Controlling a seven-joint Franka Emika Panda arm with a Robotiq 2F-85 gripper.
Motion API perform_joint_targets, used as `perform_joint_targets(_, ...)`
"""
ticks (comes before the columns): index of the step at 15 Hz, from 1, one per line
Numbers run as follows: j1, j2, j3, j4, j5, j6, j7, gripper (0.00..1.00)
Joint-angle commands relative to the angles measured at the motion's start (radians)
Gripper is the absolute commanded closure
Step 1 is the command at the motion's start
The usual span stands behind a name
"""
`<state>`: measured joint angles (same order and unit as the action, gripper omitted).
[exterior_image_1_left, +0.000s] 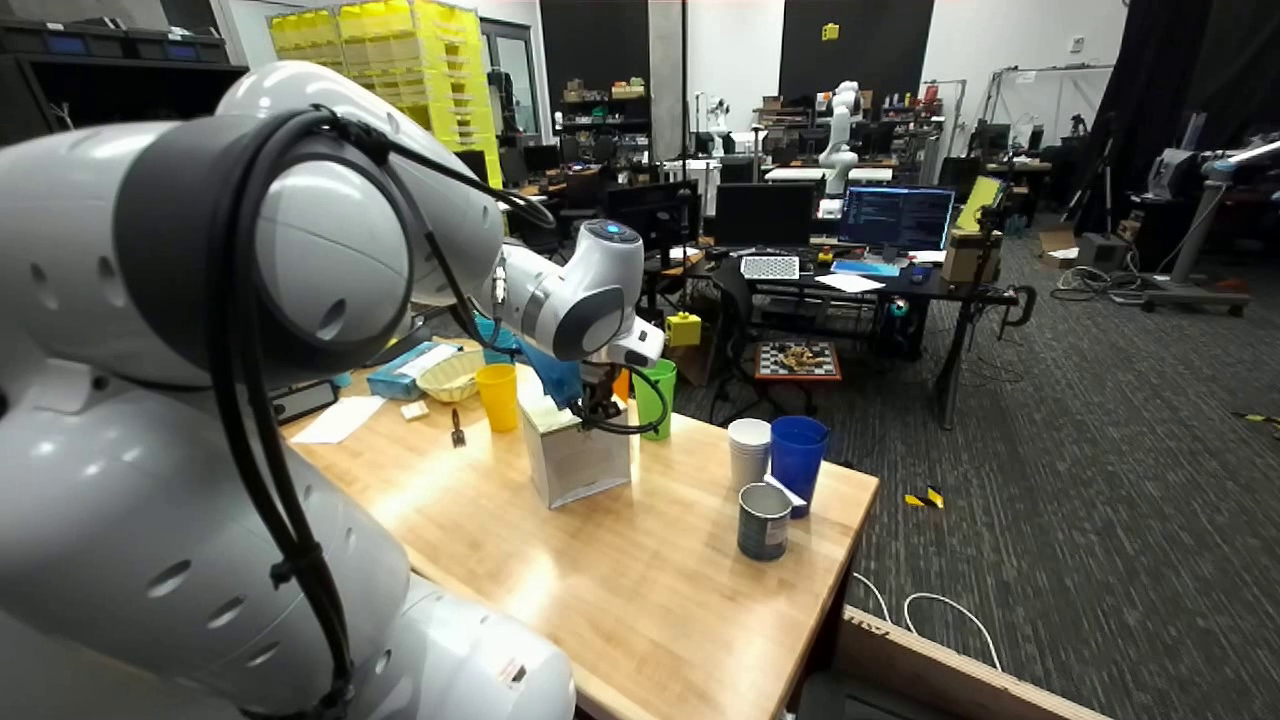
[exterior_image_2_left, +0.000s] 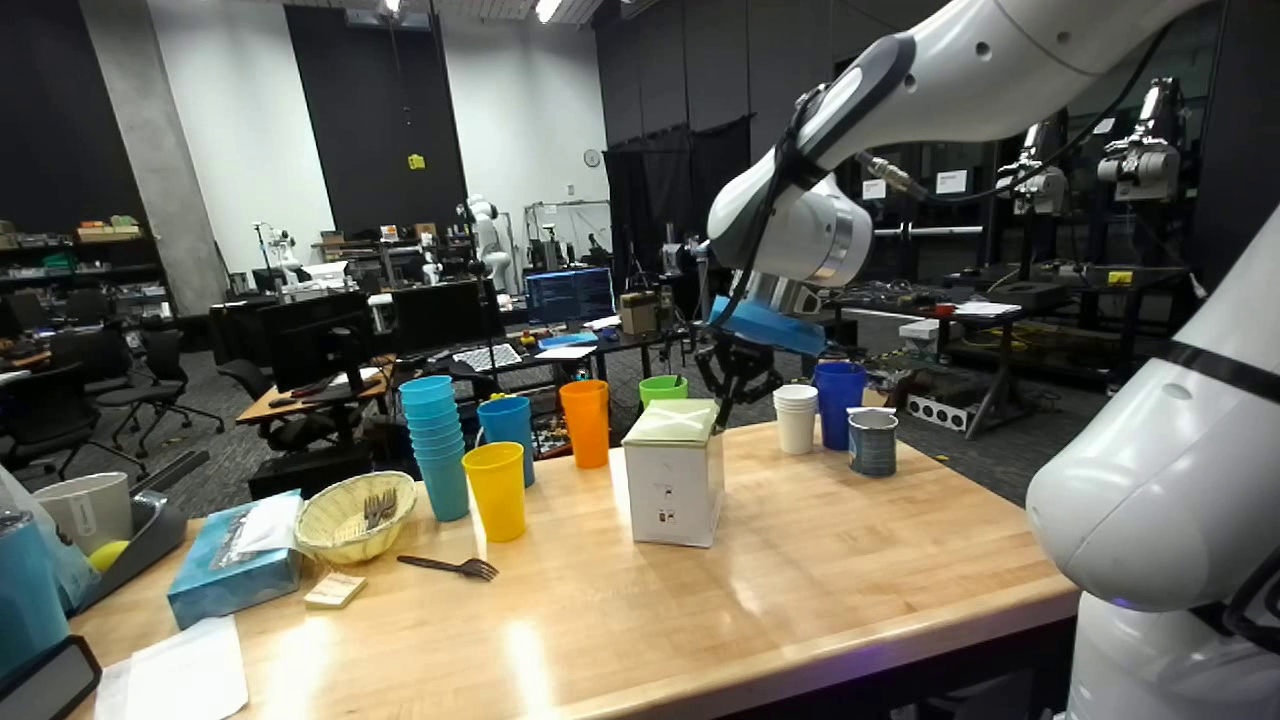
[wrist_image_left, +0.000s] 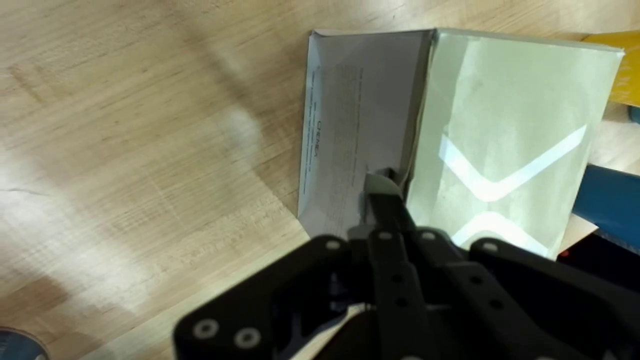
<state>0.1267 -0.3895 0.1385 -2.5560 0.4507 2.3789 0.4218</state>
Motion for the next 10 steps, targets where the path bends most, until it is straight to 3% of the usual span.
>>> perform_joint_targets(1, -0.013, -0.059, 0.020, -0.001, -0.050, -0.037, 0.033, 1.00)
perform_joint_targets(10, -0.083, -0.157, 0.068, -0.013, -0.275, -0.091, 0.134, 1.00)
